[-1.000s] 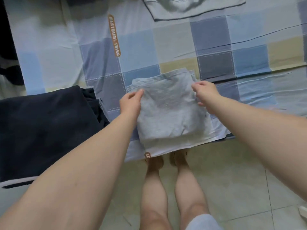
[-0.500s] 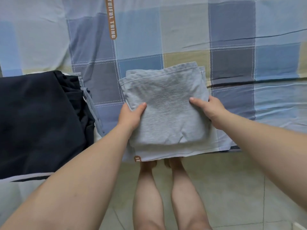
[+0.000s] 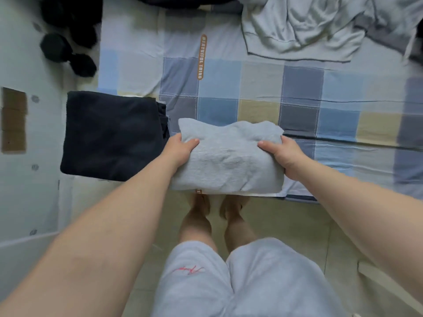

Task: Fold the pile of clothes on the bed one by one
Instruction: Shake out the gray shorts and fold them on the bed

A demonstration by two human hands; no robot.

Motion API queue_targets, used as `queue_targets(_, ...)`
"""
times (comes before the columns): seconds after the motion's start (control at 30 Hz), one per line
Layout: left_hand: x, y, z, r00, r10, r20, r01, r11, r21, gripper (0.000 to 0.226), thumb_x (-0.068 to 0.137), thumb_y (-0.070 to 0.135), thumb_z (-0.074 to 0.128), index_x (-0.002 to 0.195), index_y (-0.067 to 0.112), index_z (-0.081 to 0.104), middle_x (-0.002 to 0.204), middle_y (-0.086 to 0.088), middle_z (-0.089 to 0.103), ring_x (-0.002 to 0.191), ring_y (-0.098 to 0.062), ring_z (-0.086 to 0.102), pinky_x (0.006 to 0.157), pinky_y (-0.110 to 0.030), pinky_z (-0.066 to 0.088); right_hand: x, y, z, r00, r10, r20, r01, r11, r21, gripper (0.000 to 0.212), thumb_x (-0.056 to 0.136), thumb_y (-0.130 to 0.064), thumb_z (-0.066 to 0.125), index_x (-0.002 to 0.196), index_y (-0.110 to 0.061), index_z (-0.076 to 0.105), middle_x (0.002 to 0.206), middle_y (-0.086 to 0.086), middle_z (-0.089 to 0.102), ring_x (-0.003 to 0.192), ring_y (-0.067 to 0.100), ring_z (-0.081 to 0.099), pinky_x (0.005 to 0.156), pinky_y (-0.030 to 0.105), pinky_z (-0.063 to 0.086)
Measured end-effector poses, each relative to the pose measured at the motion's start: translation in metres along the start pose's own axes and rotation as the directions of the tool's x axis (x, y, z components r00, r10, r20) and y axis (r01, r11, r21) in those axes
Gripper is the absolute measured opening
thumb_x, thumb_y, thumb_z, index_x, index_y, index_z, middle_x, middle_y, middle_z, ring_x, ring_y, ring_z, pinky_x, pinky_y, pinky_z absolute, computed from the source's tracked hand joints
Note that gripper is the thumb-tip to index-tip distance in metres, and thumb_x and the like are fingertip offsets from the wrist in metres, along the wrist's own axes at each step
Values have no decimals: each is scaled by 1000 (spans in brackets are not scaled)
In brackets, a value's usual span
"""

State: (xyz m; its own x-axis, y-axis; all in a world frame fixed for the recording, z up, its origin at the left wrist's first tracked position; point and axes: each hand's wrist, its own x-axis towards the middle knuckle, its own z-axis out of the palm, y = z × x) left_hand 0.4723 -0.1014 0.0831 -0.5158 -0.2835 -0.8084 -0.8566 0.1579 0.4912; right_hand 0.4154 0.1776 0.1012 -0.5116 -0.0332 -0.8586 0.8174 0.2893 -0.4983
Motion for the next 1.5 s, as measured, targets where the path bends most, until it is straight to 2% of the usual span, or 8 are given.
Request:
queue_targets(0.4,-53,-22,-177,976,108,-192,-148,966,-212,27,99,26,62,124,16,65,112,5,69,104,-16,65,87,-32,51,-77,-77,153,992,-123,28,124,991,-42,36,88,-15,75,122,-11,62,113,5,72,103,23,69,93,39,54)
queue_targets(0.6,1,-48,-278,936,210,-283,-256,957,-135,19,100,20,60,118,23,62,101,19,67,86,14,63,71,-7,46,-40,-91,271,993,-107,44,107,994,-6,22,96,-22,67,117,-22,59,111,-3,70,98,16,67,79,32,52)
queue_targets(0.83,82,-119,-320,991,34,-133,-26,998,61,58,86,50,72,136,27,53,132,7,64,122,-21,59,106,-38,45,9,-36,363,980,128,152,-113,988,-103,34,91,-20,72,122,-19,59,112,6,72,93,24,71,81,44,58)
queue_targets(1.13,94,-149,-313,918,202,-340,-71,930,361,30,98,49,54,104,19,55,95,-1,68,93,-33,62,72,-41,49,9,-8,373,991,129,33,-123,983,-137,44,90,-22,75,127,-17,52,112,-1,69,95,19,69,71,36,57)
queue_targets(1.23,87,-148,-313,885,253,-392,-48,886,462,45,96,45,60,131,21,47,127,-7,60,113,-35,57,81,-42,44,4,-11,372,999,34,-18,-38,950,-309,69,87,-29,77,142,-19,37,129,-1,59,112,20,61,88,41,55)
queue_targets(1.33,78,-145,-309,680,638,-361,-272,677,684,63,90,40,63,145,20,41,149,-10,43,129,-36,45,99,-48,39,1,-17,371,899,-403,-172,166,676,-718,94,83,-40,76,155,-18,19,157,6,29,143,28,30,117,48,29)
queue_targets(1.4,78,-141,-299,567,809,-158,-427,452,784,59,90,42,58,144,24,43,153,-9,40,137,-34,39,105,-49,35,-5,-21,375,758,-652,-12,275,336,-901,95,80,-46,72,157,-23,20,163,7,18,150,31,19,118,53,22)
queue_targets(1.5,91,-136,-286,639,755,147,-497,259,828,65,95,52,45,155,34,30,167,-6,18,153,-31,17,121,-50,14,3,-13,388,703,-625,340,410,-34,-911,98,77,-57,68,158,-31,19,168,6,6,154,34,7,120,58,13)
